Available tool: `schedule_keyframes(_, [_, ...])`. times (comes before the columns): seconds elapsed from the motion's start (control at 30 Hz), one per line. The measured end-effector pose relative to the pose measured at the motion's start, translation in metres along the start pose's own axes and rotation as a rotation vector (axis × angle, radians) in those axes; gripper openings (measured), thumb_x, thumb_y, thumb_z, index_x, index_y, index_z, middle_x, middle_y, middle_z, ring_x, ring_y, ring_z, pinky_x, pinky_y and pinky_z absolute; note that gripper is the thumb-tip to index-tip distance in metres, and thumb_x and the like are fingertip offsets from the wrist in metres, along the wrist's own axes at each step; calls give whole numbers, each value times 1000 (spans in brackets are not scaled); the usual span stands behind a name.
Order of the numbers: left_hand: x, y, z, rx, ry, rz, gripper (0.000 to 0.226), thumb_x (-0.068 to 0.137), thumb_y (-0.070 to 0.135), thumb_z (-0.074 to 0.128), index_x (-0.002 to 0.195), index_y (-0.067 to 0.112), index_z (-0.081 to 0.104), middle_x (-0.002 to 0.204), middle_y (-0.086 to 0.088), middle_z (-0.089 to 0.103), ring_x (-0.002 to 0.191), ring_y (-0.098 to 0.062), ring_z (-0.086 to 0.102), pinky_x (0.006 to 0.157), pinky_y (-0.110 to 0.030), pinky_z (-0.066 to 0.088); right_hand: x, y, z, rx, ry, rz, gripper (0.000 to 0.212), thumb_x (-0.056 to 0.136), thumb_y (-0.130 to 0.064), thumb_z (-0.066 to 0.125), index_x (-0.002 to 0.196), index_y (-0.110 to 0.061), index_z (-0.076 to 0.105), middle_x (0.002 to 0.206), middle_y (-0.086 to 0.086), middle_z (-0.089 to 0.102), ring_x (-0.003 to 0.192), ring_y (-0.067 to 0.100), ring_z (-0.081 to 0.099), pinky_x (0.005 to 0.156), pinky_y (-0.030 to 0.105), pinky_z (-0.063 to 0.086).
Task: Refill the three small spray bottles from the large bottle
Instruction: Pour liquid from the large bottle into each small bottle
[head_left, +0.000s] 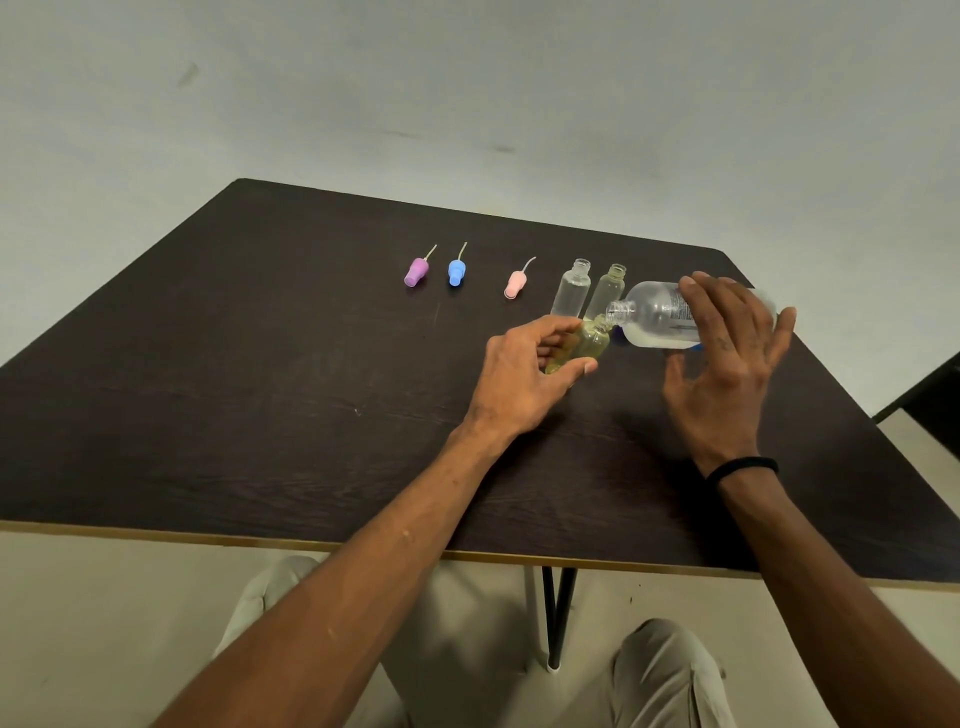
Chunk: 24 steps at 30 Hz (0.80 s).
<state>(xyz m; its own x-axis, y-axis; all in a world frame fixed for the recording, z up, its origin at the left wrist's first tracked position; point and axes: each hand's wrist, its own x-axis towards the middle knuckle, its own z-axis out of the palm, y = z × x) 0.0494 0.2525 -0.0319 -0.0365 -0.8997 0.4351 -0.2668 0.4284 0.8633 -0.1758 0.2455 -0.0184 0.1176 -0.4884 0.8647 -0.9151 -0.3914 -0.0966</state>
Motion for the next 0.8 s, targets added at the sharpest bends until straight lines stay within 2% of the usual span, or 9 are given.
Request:
schedule_keyframes(0.17, [0,-1,1,0,2,0,51,84,24,89,132,18,71,115,3,78,107,-3,72,95,-23,60,1,1,1,-6,-5,1,79,78,11,70,151,-15,57,154,4,56,150,25,42,124,75,10])
schedule_keyframes(0.8, [0,-1,0,2,-2,-2,51,85,24,88,133,18,71,116,3,78,107,-3,72,95,-22,59,2,0,0,-2,-19,-12,80,79,11,70,152,-15,56,155,5,55,151,25,41,125,73,8])
